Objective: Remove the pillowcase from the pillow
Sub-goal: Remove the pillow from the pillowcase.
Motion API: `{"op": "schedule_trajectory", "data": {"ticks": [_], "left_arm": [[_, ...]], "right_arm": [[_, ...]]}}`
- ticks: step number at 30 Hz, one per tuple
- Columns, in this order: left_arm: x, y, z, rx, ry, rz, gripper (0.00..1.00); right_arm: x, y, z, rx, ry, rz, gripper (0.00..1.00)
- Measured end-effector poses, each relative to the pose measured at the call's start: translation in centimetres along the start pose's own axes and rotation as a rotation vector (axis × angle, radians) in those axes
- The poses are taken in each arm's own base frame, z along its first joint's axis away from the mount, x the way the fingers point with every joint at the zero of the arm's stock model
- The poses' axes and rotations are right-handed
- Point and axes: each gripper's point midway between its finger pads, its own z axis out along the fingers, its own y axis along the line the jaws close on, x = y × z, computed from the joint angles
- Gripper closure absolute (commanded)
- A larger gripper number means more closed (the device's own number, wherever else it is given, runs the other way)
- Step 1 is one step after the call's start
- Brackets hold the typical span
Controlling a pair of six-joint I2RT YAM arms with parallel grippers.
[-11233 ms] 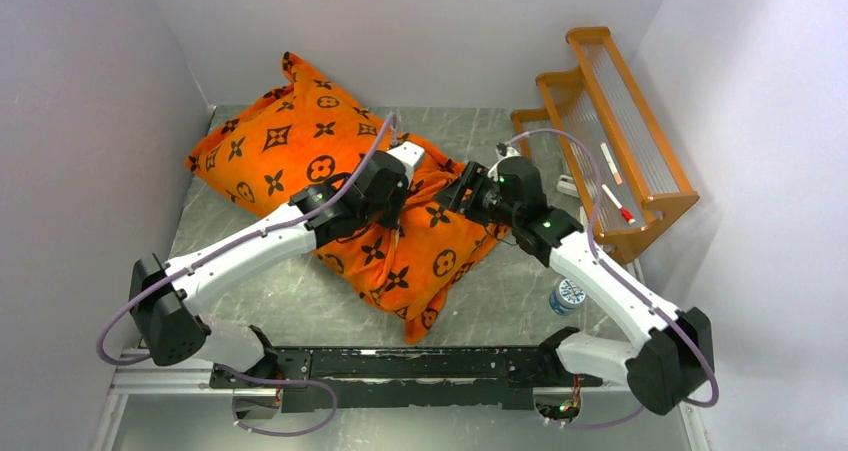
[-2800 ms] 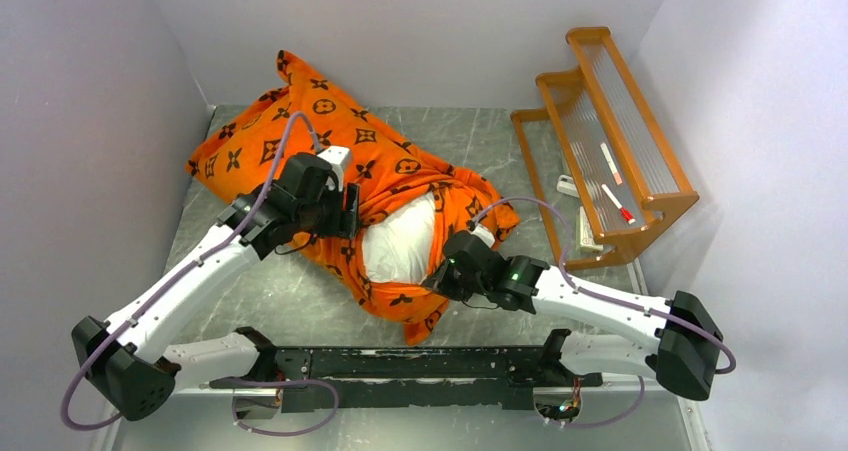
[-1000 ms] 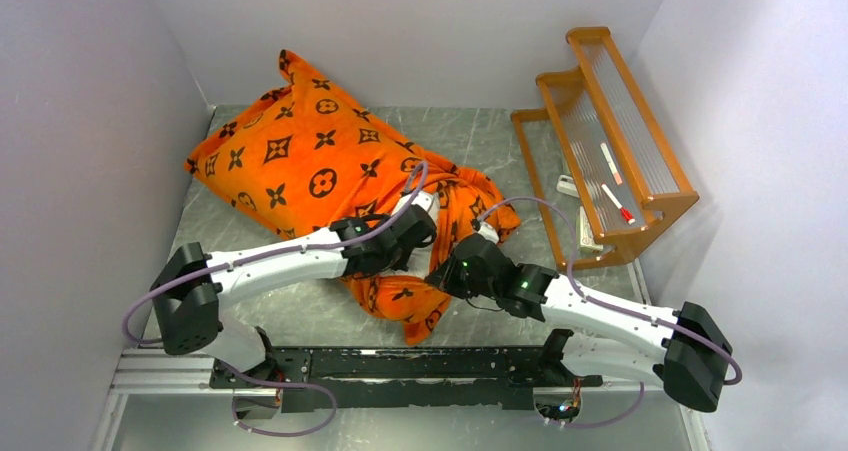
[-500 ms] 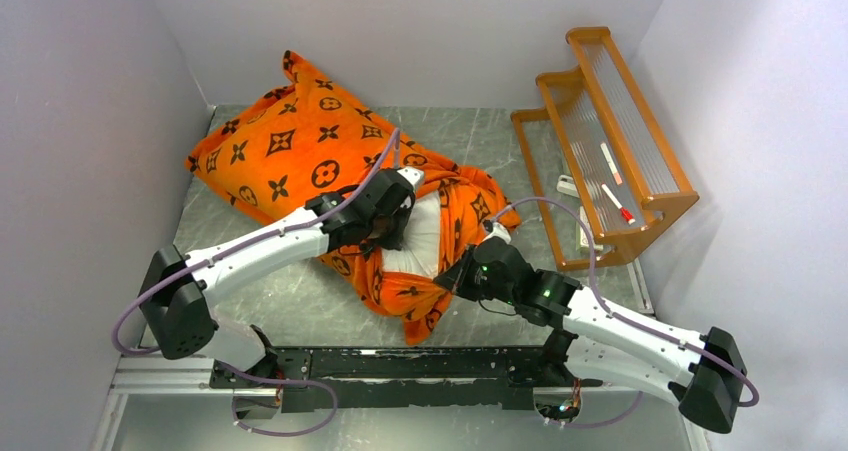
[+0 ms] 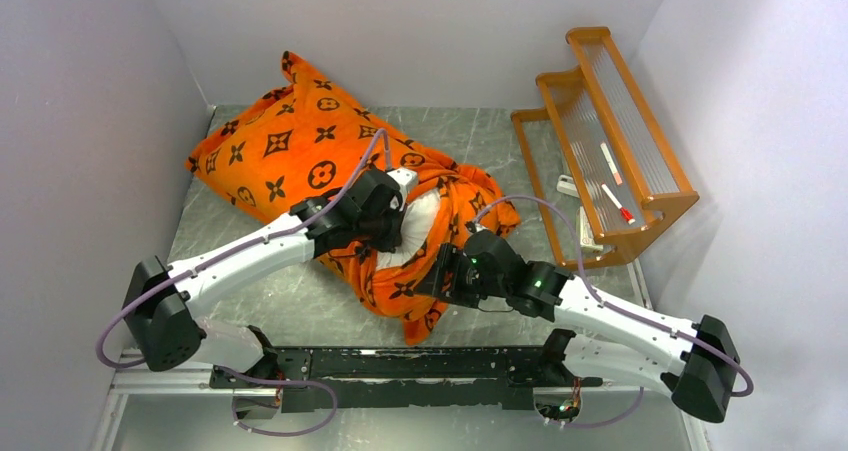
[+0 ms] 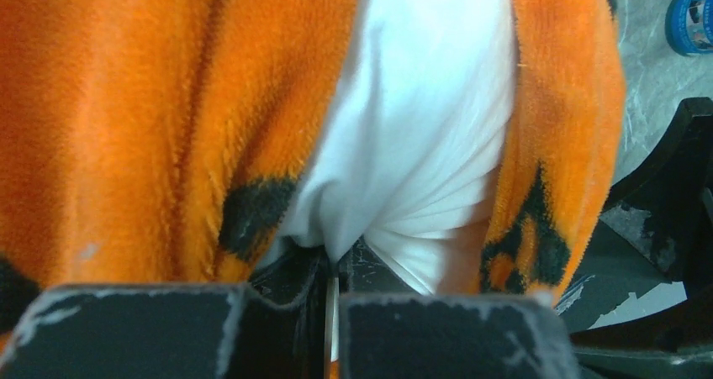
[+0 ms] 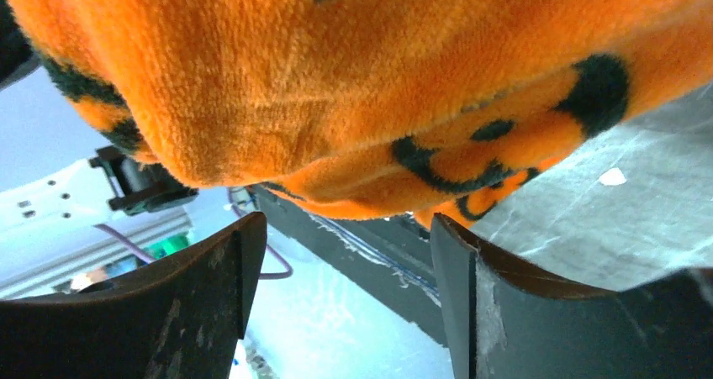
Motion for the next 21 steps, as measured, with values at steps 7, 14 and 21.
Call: {"op": "schedule_trajectory", "data": {"ticks": [7,14,21], "left_arm": [[-0.2,-0.3,-0.4,0.028,-0.030,-0.006,0.95],[0.2,-0.3,-0.1,0.049,-0.041,-0.023,0.95],[0.3,-0.3,-0.8,0.068,-0.081,-0.058,0.95]], "right_arm": [[-0.2,1.7,0.2,-0.074,-0.015,0.204,0.23],[-1.1,4.6,0.2,-0.136,-0.020,0.277,0.23],[-3.1,6.6,0.8,-0.122,-0.112,0.458,0.40]]}}
